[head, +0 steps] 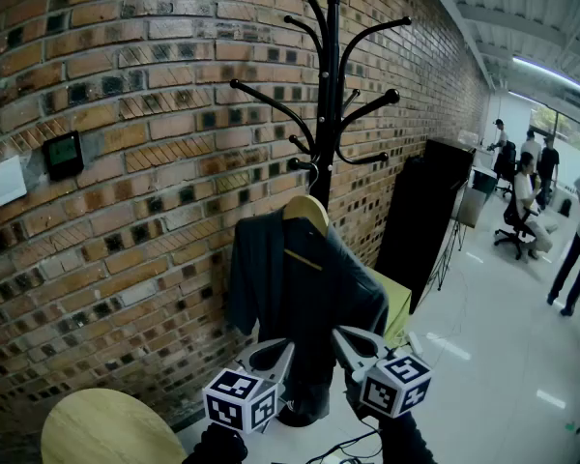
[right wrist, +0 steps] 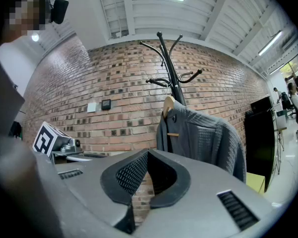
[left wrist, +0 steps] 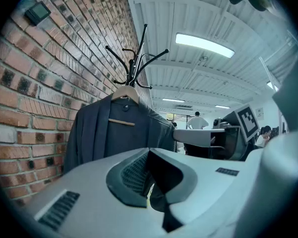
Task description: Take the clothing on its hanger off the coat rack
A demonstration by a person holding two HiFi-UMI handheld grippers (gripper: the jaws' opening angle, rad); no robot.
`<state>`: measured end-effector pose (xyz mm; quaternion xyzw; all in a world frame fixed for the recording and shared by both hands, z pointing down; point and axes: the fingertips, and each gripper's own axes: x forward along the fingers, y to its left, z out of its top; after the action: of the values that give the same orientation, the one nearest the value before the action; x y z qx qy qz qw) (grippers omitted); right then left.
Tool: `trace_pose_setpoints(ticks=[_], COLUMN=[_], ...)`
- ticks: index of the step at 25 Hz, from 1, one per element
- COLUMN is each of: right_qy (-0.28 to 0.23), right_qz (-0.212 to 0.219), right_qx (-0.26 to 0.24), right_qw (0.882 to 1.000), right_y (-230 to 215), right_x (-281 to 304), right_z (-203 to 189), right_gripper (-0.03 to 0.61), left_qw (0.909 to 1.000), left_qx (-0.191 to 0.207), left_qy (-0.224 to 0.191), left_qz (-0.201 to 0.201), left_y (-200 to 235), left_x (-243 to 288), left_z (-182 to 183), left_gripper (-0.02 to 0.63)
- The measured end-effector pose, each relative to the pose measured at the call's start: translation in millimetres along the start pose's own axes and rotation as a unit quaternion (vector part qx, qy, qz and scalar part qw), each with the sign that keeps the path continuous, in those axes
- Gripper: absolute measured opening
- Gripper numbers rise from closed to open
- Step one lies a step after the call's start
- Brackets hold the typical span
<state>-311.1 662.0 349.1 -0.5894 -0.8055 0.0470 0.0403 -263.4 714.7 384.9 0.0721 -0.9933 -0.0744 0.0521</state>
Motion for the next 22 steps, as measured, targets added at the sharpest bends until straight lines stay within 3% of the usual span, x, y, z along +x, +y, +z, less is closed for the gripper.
trace_pose_setpoints(ticks=[14, 21, 22], right_qy=[-0.001, -0.028, -0.028], right_qz=[-0.028, -0.076, -0.08], right_qx=[-0.037, -0.105, -0.115], right_qw=[0.999, 0.991, 0.99], right_y=[-5.1, -27.4, -29.7], right_x=[6.7, 27.2, 31.2], right_z=[3.4, 59.0, 67.4], right_gripper=[0.006, 0.006, 0.048], left_qw=[0.9999, 0.9994, 0.9992], left_qx=[0.016, 0.035, 0.038], left_qy=[0.004, 0.004, 0.004], left_qz=[0.0, -0.005, -0.006], left_y=[8.5, 17.1, 17.9], left_x=[-3.1, 3.7, 4.9], left_z=[5.8, 17.9, 19.5], left_gripper=[0.006, 0.006, 0.006])
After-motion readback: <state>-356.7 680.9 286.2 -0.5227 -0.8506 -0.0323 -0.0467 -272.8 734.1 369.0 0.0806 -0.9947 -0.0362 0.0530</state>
